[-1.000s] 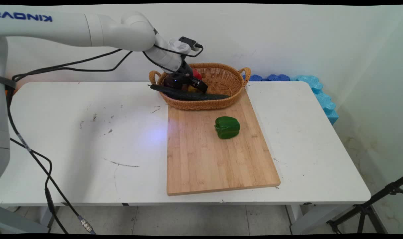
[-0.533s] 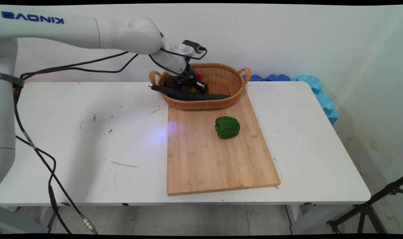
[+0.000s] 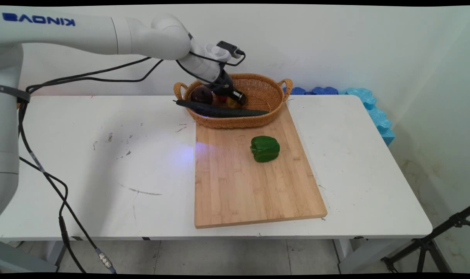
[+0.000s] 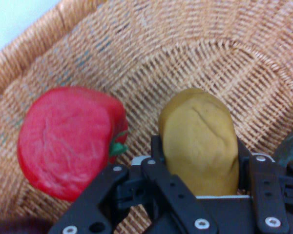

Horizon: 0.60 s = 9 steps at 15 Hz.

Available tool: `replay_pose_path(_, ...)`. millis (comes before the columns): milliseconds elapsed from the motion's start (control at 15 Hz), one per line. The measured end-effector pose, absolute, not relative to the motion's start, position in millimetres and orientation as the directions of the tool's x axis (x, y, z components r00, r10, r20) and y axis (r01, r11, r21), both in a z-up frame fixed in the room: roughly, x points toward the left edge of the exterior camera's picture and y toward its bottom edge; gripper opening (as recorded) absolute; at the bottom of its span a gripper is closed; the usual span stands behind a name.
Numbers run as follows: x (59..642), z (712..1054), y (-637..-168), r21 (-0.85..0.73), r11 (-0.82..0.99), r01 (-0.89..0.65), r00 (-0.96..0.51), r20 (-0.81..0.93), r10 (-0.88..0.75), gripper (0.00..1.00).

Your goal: Place the picked object on the cutting board

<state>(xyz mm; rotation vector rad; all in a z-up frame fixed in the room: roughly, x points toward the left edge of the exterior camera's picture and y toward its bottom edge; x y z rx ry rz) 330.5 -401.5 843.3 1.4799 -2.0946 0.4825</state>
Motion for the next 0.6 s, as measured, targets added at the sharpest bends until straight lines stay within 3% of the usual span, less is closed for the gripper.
replay_pose_path(600,328,884,-382,-0.053,0.473,-0.879,-0.392,0.644,-0.657,0.00)
